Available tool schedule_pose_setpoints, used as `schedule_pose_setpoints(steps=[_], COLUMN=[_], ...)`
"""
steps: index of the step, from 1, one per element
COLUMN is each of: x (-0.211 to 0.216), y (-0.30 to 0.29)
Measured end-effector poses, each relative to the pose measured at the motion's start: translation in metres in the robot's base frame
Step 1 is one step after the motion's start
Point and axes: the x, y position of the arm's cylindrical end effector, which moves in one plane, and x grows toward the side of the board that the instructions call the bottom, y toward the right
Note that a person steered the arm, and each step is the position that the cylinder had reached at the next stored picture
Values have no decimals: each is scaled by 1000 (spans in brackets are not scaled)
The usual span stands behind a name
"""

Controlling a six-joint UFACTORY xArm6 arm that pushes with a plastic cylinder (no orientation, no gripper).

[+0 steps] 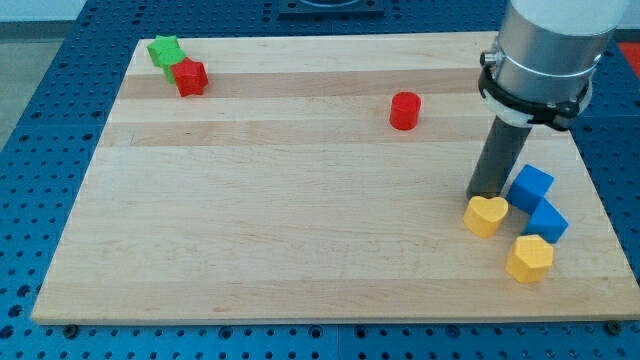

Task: Keep red circle towards the center

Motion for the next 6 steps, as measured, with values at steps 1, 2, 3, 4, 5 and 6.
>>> schedule_pose_setpoints(steps=[1,2,3,4,5,6], x=[-9,-64,-116,-131,-159,-159], y=[0,2,7,-3,-52,-52])
